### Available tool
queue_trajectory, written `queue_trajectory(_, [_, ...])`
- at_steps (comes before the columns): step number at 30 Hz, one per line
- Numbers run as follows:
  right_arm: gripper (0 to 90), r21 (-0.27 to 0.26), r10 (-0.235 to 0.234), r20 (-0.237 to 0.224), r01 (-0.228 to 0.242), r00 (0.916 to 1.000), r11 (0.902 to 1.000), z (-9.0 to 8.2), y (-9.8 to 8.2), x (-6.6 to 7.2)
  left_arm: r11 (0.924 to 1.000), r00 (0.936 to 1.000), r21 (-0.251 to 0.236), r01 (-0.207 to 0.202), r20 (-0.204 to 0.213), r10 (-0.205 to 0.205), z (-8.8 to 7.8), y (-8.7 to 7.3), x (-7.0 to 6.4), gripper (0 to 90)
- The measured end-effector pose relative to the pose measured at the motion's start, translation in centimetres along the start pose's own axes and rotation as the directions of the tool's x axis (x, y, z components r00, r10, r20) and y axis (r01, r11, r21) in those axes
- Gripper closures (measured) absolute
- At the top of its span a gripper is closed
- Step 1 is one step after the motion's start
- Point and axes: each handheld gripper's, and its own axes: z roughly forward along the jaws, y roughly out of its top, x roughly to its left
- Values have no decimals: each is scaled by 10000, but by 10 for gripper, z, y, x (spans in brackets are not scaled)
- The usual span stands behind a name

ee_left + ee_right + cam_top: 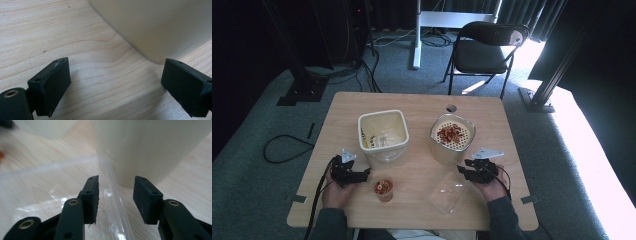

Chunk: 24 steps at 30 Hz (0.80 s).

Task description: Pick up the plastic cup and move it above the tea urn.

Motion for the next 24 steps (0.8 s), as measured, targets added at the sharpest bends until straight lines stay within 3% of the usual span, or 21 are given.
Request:
queue_trajectory(1, [690, 278, -150, -3, 150, 9999, 9995, 4, -1, 1, 10000, 10000, 0, 2, 1, -2, 0, 0, 0, 93])
queue_trajectory(3, [779, 427, -356, -92, 359, 9993, 9984, 4, -2, 3, 10000, 10000, -1, 1, -1, -1, 0, 0, 0, 93])
queue_trajectory(6, [850, 254, -397, -306, 404, 9987, 9989, 0, -4, 3, 10000, 10000, -2, 0, -2, 0, 0, 0, 0, 93])
queue_trajectory(11, [869, -301, 60, -815, -85, 9967, 9995, -9, -5, 3, 10000, 10000, 6, -1, -6, 1, 0, 0, 0, 93])
queue_trajectory(17, [875, -756, 221, -1284, -320, 9915, 9966, -20, 2, 7, 10000, 10000, 2, 1, 0, -1, 0, 0, 0, 93])
queue_trajectory(19, [875, -1073, 114, -1159, -239, 9932, 9939, -29, 12, 12, 10000, 10000, 6, -4, 0, 4, 0, 0, 0, 93])
queue_trajectory(24, [875, -1593, 196, -1403, -421, 9899, 9863, -46, 32, 16, 10000, 10000, 4, 2, 0, -2, 0, 0, 0, 93])
